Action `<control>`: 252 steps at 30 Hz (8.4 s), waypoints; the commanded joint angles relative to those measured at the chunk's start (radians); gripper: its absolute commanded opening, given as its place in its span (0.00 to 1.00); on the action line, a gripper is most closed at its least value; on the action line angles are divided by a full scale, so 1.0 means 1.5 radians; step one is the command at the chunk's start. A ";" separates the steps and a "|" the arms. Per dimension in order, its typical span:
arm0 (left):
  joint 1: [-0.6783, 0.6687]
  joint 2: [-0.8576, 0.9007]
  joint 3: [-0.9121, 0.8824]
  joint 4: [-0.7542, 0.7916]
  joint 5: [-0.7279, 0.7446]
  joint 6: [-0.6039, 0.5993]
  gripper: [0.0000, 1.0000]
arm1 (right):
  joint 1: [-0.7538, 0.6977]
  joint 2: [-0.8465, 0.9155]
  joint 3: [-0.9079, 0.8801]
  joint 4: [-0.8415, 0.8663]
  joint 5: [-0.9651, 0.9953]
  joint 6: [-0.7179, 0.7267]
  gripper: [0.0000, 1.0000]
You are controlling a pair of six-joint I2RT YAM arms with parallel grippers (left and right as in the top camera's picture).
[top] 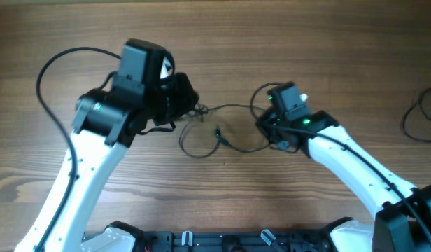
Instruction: Untangle cables
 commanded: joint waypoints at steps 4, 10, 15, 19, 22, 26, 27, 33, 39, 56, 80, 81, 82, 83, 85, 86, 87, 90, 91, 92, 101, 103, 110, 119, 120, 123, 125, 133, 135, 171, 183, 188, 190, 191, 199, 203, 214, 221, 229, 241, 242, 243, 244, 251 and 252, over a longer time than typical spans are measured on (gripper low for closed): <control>0.023 0.116 -0.015 -0.130 -0.300 -0.119 0.22 | -0.088 0.002 0.003 -0.027 -0.033 -0.181 0.15; 0.053 0.155 -0.015 -0.173 -0.287 -0.196 1.00 | -0.095 0.002 0.003 -0.029 -0.033 -0.219 0.34; 0.050 0.161 -0.015 -0.146 -0.235 -0.104 0.79 | -0.095 0.002 0.003 -0.026 -0.028 -0.218 0.42; 0.037 0.188 -0.018 -0.138 -0.198 -0.033 0.70 | -0.095 0.002 0.003 -0.026 -0.026 -0.218 0.44; 0.025 0.226 -0.023 -0.111 -0.120 -0.091 0.50 | -0.095 0.002 0.003 -0.025 -0.024 -0.219 0.45; 0.004 0.272 -0.023 -0.107 -0.102 -0.245 0.40 | -0.095 0.002 0.003 -0.025 -0.021 -0.219 0.45; -0.003 0.285 -0.024 -0.106 -0.101 -0.263 0.40 | -0.095 0.002 0.003 -0.025 -0.021 -0.219 0.45; -0.053 0.362 -0.025 -0.068 -0.080 -0.266 0.35 | -0.095 0.002 0.003 -0.024 -0.010 -0.219 0.47; -0.079 0.397 -0.026 -0.043 -0.103 -0.266 0.34 | -0.095 0.002 0.003 -0.025 -0.010 -0.219 0.47; -0.086 0.477 -0.026 0.011 -0.121 -0.266 0.24 | -0.095 0.002 0.003 -0.026 -0.010 -0.219 0.47; -0.037 0.254 0.084 -0.050 -0.090 0.013 0.04 | -0.095 0.002 0.003 -0.028 -0.035 -0.222 0.51; -0.040 0.234 0.084 -0.053 -0.090 0.039 0.04 | -0.095 0.002 0.003 -0.015 -0.062 -0.250 0.51; -0.043 0.217 0.084 -0.057 -0.090 0.062 0.04 | -0.095 0.002 0.003 0.008 -0.098 -0.296 0.51; -0.045 0.195 0.084 -0.065 -0.088 0.090 0.04 | -0.095 0.002 0.003 0.050 -0.169 -0.364 0.53; -0.045 0.165 0.084 -0.068 -0.048 0.132 0.04 | -0.095 0.002 0.003 0.128 -0.312 -0.442 0.57; -0.045 0.158 0.084 -0.066 -0.025 0.151 0.04 | -0.095 0.002 0.003 0.154 -0.352 -0.451 0.57; -0.045 0.150 0.084 -0.065 0.007 0.185 0.04 | -0.094 0.002 0.003 0.187 -0.393 -0.451 0.57; -0.045 0.139 0.084 -0.066 0.076 0.273 0.04 | -0.094 0.002 0.003 0.263 -0.447 -0.456 0.57; -0.045 0.138 0.084 -0.066 0.083 0.286 0.04 | -0.094 0.002 0.003 0.279 -0.449 -0.469 0.57; -0.045 0.137 0.084 -0.069 0.088 0.302 0.04 | -0.094 0.002 0.003 0.295 -0.448 -0.500 0.57; -0.044 0.137 0.084 -0.098 0.005 0.389 0.04 | -0.095 0.000 0.003 0.352 -0.608 -0.771 0.79; -0.044 0.137 0.084 -0.101 -0.093 0.389 0.04 | -0.095 -0.004 0.003 0.361 -0.628 -0.775 0.79; -0.044 0.137 0.084 -0.098 -0.066 0.505 0.04 | -0.094 -0.043 0.003 0.392 -0.622 -0.820 0.81; -0.044 0.137 0.084 -0.097 0.133 0.643 0.04 | -0.085 -0.004 0.003 0.390 -0.552 -0.850 0.87; -0.044 0.137 0.084 -0.095 0.135 0.643 0.04 | -0.079 0.001 0.003 0.390 -0.552 -0.850 0.87; -0.044 0.137 0.084 -0.093 0.161 0.643 0.04 | -0.057 0.015 0.003 0.389 -0.554 -0.870 0.84; -0.044 0.137 0.084 -0.094 0.174 0.643 0.04 | -0.049 0.022 0.003 0.385 -0.548 -0.906 0.66; 0.039 0.089 0.084 -0.093 0.140 0.598 0.04 | -0.098 0.016 0.003 0.233 -0.344 -0.877 0.04; 0.109 0.067 0.084 -0.093 0.089 0.543 0.04 | -0.157 0.007 0.003 0.172 -0.337 -0.880 0.05; -0.016 0.315 0.083 0.188 0.237 -0.314 1.00 | -0.305 -0.018 0.003 0.078 -0.832 -1.054 0.04; -0.010 0.382 0.083 0.238 0.134 -0.265 0.04 | -0.311 -0.087 0.003 0.004 -0.745 -1.037 0.04; 0.115 0.377 0.083 0.139 0.137 -0.170 0.04 | -0.411 -0.238 0.003 -0.111 -0.497 -1.002 0.04; 0.158 0.377 0.083 0.091 0.137 -0.136 0.04 | -0.451 -0.286 0.003 -0.102 -0.430 -0.920 0.04; 0.184 0.377 0.083 0.059 0.137 -0.116 0.04 | -0.473 -0.310 0.003 -0.101 -0.390 -0.888 0.04; 0.289 0.377 0.083 -0.006 0.136 -0.013 0.04 | -0.487 -0.399 0.003 -0.107 -0.148 -0.701 0.04; 0.348 0.377 0.083 -0.041 0.137 -0.009 0.04 | -0.487 -0.420 0.003 -0.122 0.034 -0.543 0.04; 0.400 0.377 0.083 -0.050 0.204 0.137 0.04 | -0.487 -0.377 0.003 -0.213 0.248 -0.359 0.04; 0.433 0.377 0.083 -0.051 0.184 0.137 0.04 | -0.485 -0.360 0.003 -0.082 -0.185 -0.674 0.04; 0.375 0.377 0.083 -0.033 0.093 0.137 0.04 | -0.281 -0.296 0.003 -0.111 -0.333 -0.848 0.05; 0.345 0.377 0.083 -0.020 -0.007 0.137 0.09 | 0.093 -0.026 0.003 -0.082 -0.113 -0.729 0.11; 0.345 0.377 0.083 -0.020 -0.007 0.137 0.10 | 0.107 -0.014 0.003 -0.077 -0.071 -0.712 0.11; 0.345 0.377 0.083 -0.020 -0.007 0.137 0.10 | 0.120 0.001 0.003 -0.069 -0.018 -0.685 0.11; 0.345 0.377 0.083 -0.020 -0.007 0.137 0.10 | 0.127 0.014 0.003 -0.057 0.019 -0.671 0.16; 0.345 0.377 0.083 -0.021 -0.006 0.137 0.11 | 0.131 0.083 0.003 0.028 0.035 -0.673 1.00; 0.345 0.377 0.083 -0.021 -0.006 0.137 0.12 | 0.131 0.095 0.003 0.036 0.035 -0.676 1.00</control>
